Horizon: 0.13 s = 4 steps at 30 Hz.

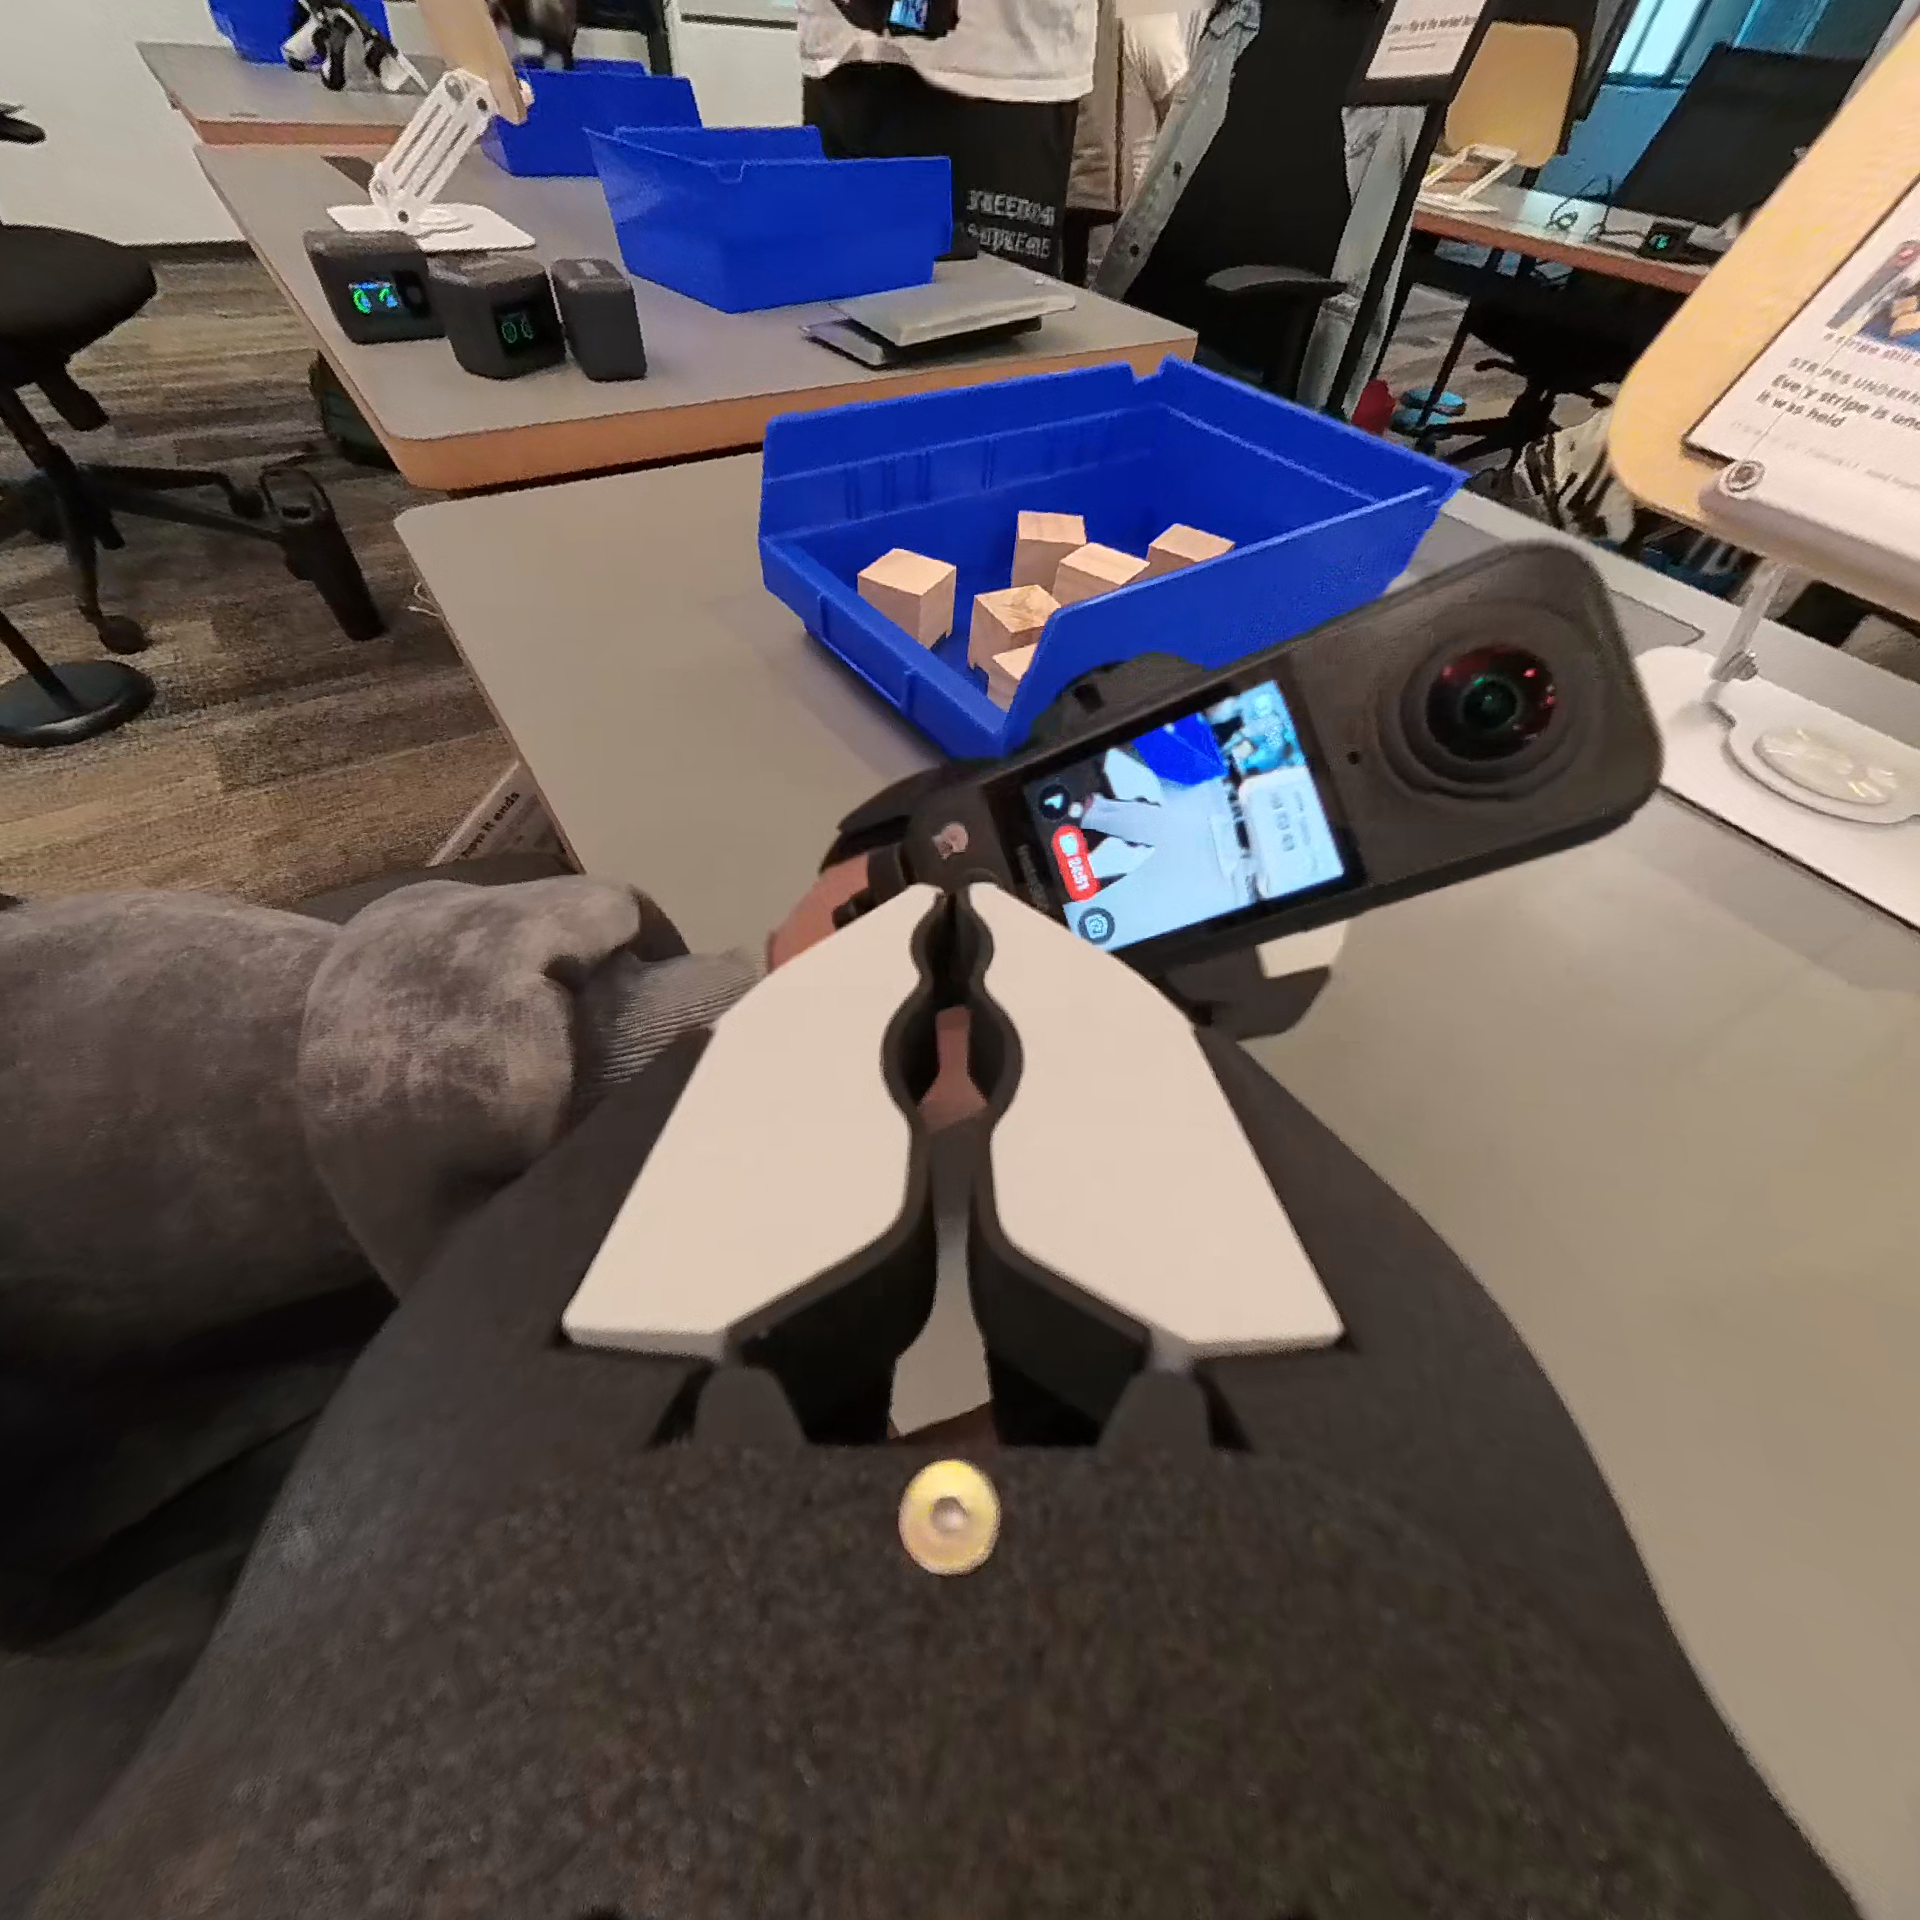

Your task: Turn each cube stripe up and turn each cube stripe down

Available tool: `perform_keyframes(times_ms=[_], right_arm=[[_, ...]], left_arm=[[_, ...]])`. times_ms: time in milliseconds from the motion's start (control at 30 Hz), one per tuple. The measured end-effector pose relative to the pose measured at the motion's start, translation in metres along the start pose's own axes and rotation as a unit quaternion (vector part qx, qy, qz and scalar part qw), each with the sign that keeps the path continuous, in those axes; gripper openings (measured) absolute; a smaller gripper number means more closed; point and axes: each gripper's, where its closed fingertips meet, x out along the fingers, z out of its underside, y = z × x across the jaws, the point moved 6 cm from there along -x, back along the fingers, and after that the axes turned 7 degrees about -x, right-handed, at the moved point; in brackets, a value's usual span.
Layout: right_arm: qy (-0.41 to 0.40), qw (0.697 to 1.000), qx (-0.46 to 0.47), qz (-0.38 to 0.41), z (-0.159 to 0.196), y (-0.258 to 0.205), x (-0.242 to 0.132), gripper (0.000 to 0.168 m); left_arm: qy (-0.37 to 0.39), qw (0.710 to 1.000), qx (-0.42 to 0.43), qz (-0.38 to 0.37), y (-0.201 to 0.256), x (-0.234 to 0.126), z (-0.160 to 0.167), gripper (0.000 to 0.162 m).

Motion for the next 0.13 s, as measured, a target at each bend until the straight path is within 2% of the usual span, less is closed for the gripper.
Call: perform_keyframes(times_ms=[67,133], right_arm=[[-0.011,1.0,0.002,-0.01,0.0,0.0031,-0.0018,0.001],[-0.028,0.999,0.017,-0.034,0.001,0.0027,-0.0037,0.0]], left_arm=[[0.001,0.999,0.021,-0.032,-0.0063,0.0,-0.0015,0.053],[0.012,0.999,0.028,-0.035,-0.0047,-0.0017,-0.0016,0.047]])
